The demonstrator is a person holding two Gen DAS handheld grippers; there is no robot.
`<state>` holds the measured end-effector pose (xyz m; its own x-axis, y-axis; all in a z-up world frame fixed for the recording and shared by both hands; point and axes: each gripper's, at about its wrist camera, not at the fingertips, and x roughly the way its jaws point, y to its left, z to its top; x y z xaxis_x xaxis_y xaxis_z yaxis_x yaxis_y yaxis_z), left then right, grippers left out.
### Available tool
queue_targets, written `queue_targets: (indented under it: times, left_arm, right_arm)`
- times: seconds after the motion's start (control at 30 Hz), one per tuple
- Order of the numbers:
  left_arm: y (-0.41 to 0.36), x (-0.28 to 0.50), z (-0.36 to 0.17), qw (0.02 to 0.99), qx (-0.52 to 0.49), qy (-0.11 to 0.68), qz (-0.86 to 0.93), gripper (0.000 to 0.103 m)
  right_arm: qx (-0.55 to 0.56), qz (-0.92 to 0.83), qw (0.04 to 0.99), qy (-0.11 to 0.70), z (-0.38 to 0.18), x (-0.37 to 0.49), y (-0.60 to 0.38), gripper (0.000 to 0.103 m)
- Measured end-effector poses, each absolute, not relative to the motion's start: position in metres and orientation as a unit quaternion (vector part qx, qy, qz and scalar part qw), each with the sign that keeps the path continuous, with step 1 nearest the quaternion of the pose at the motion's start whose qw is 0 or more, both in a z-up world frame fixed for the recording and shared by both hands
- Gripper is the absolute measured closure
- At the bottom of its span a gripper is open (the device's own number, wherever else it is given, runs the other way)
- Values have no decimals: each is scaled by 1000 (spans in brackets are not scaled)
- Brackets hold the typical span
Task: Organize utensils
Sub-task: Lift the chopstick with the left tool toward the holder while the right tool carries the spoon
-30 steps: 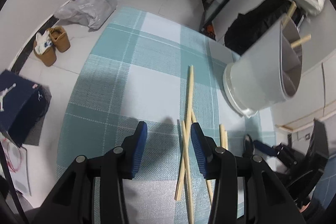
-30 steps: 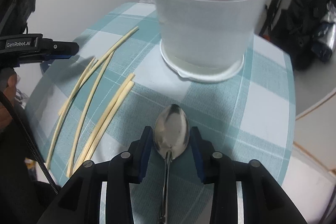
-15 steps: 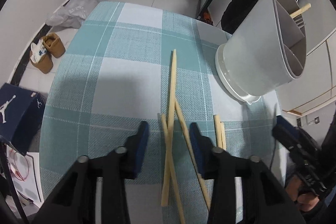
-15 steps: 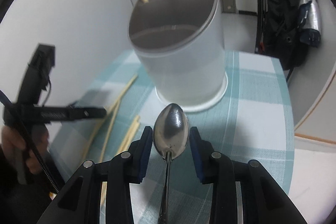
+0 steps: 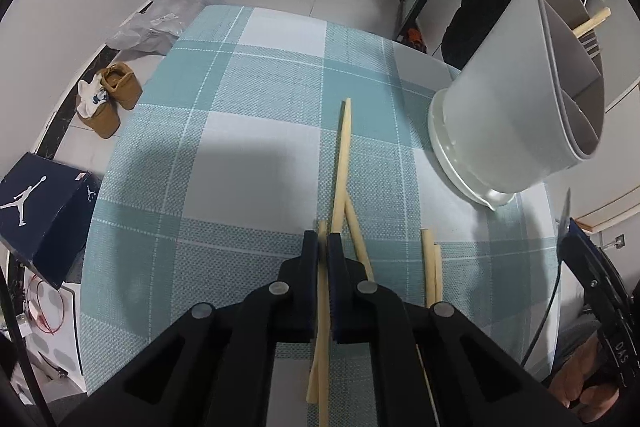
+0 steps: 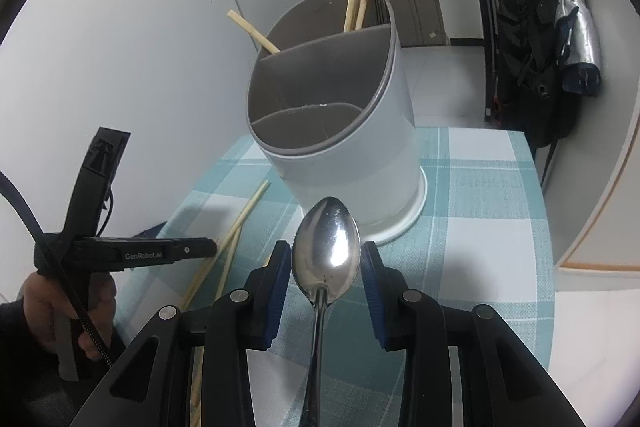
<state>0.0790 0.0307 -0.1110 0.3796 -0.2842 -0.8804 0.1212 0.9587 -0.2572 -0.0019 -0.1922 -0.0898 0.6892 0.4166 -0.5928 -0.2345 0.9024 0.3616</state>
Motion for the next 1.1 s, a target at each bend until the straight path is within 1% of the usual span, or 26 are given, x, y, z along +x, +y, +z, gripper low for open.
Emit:
queue_targets:
  times: [0.2, 0.33, 0.43, 0.53, 0.9, 1.1]
  left_arm:
    - [35, 72, -85, 853, -99, 496, -129, 102]
    - [42, 58, -58, 878, -125, 443, -128, 102]
    - [42, 48, -41, 898, -124, 404, -123, 102]
    - [36, 41, -30, 907, -124, 382, -128, 102]
    - [38, 34, -14, 910, -109, 377, -138, 102]
    - [35, 32, 2, 906, -105, 381, -151, 102]
  right_arm:
    - [136, 171, 918, 330, -83, -9, -197, 69]
    - [137, 163, 926, 311, -76, -18, -199, 69]
    - [146, 161, 931, 295, -68, -25, -202, 69]
    - [160, 162, 934, 276, -59, -33, -206, 69]
    - [174, 155, 950, 209, -25, -54, -208, 69]
    - [187, 150, 952, 192, -10, -57, -215, 69]
